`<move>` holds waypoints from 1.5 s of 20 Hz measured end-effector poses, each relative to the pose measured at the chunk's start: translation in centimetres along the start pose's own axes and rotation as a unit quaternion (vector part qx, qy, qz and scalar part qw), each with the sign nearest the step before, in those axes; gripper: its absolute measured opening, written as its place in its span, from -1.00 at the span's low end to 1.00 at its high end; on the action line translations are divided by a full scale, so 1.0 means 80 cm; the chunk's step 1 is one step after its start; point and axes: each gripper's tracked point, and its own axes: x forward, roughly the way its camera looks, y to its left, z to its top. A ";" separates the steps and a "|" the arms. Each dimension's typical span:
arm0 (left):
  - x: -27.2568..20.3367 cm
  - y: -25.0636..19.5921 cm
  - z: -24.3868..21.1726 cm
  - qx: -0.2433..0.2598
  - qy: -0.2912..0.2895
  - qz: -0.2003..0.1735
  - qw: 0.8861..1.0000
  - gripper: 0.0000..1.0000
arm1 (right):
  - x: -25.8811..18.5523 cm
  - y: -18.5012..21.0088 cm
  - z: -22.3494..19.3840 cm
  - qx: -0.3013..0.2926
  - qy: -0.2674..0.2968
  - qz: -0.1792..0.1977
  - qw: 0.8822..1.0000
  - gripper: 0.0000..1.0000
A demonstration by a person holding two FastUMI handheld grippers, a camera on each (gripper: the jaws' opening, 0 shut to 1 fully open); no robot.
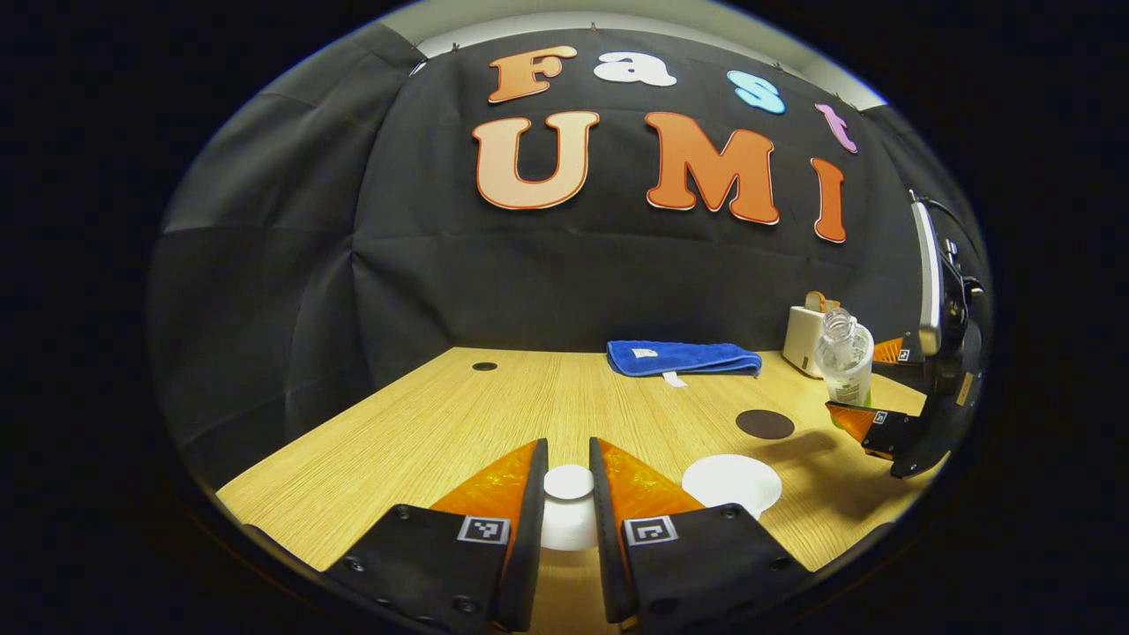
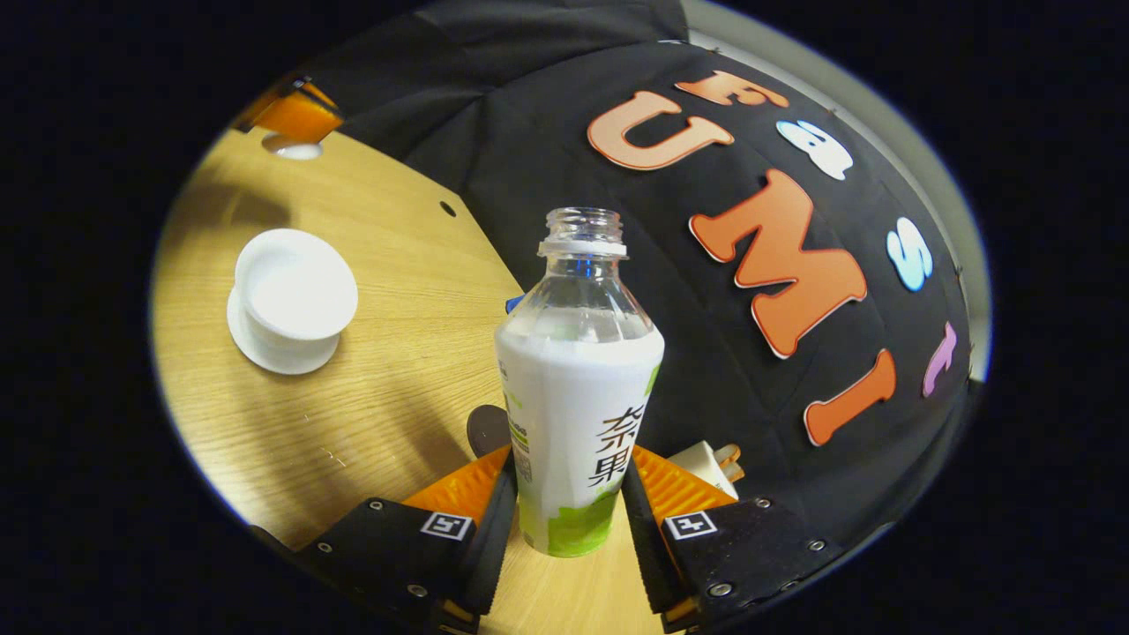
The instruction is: Open the teacup lid with one hand, grasp the water bottle and pour water into the teacup with the other hand; after pouring, place the water bottle on the coaster and then close the teacup lid.
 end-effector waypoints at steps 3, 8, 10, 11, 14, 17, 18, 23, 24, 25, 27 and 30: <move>-0.002 0.002 -0.001 -0.001 -0.002 0.001 1.000 -0.34 | 0.002 0.014 0.006 -0.057 -0.008 -0.010 0.998 0.29; -0.003 0.008 -0.002 0.003 -0.003 0.002 1.000 -0.34 | 0.009 0.028 0.008 -0.140 -0.014 -0.021 0.990 0.29; -0.004 0.010 -0.002 0.005 -0.005 0.003 1.000 -0.34 | 0.012 0.031 0.009 -0.186 -0.021 -0.032 0.982 0.30; -0.004 0.012 -0.002 0.004 -0.005 0.004 1.000 -0.34 | 0.013 0.033 0.011 -0.204 -0.024 -0.034 0.978 0.29; -0.004 0.014 -0.004 0.007 -0.003 0.004 1.000 -0.34 | 0.019 0.037 0.016 -0.244 -0.034 -0.042 0.968 0.29; -0.006 0.018 -0.006 0.010 -0.001 0.006 1.000 -0.34 | 0.019 0.036 0.024 -0.271 -0.046 -0.051 0.960 0.29; -0.006 0.018 -0.007 0.012 0.002 0.006 1.000 -0.34 | 0.017 0.038 0.028 -0.285 -0.055 -0.053 0.956 0.29; -0.009 0.021 -0.007 0.011 0.003 0.005 1.000 -0.37 | 0.017 0.026 0.046 -0.350 -0.083 -0.076 0.930 0.29; -0.008 0.022 -0.007 0.011 0.003 0.005 1.000 -0.37 | 0.021 0.023 0.050 -0.356 -0.087 -0.080 0.927 0.29; -0.009 0.022 -0.006 0.010 0.003 0.005 1.000 -0.37 | 0.021 0.019 0.055 -0.365 -0.093 -0.087 0.922 0.29; -0.009 0.023 -0.006 0.009 0.004 0.006 1.000 -0.37 | 0.020 0.011 0.067 -0.388 -0.104 -0.104 0.910 0.29; -0.011 0.025 -0.006 0.008 0.005 0.008 1.000 -0.37 | 0.020 0.003 0.075 -0.404 -0.112 -0.119 0.900 0.22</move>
